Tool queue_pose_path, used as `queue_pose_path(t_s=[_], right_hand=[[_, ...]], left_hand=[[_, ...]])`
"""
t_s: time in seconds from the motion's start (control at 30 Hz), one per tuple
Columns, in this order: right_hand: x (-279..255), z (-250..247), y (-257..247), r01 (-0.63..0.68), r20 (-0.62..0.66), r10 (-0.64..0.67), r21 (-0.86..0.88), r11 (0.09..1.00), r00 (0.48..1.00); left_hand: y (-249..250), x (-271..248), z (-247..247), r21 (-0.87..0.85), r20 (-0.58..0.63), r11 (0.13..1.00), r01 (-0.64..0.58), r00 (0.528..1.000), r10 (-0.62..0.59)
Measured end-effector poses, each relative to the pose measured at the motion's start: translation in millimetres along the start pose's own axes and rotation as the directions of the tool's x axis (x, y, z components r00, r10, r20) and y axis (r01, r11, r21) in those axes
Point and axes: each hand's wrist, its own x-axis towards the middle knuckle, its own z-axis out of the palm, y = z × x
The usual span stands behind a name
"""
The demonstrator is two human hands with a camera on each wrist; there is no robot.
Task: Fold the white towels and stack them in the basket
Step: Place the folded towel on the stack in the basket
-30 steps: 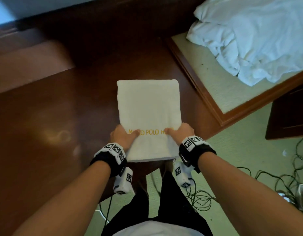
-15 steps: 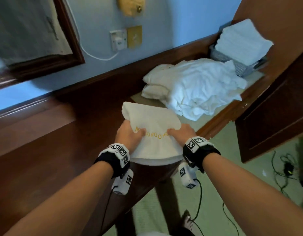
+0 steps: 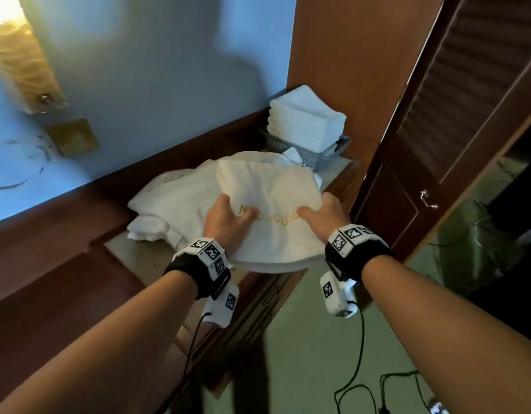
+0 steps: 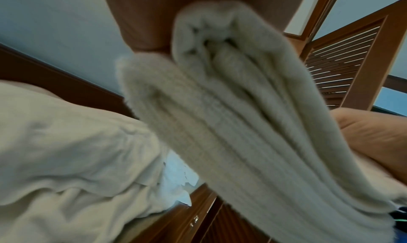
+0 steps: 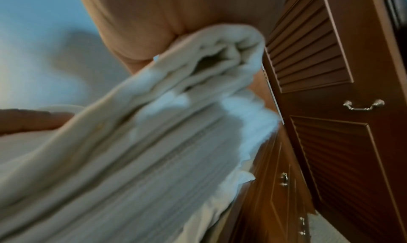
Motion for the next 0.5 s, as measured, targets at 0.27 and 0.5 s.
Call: queue_pose_path(t_s=[0.27,0.5], right_hand=[[94,-68,57,-0.034,-0.072,0.028,-0.087,0.996,0.997],[209,-102,92,-0.074,-0.136,0.056,-0.132,0.988,0.989]], left_hand=[[46,72,114,-0.019,0.083,0.998,-0.066,0.994,0.067],[77,171,210,-0.019,0.160,0.994,-0.104,0.981,0.106]])
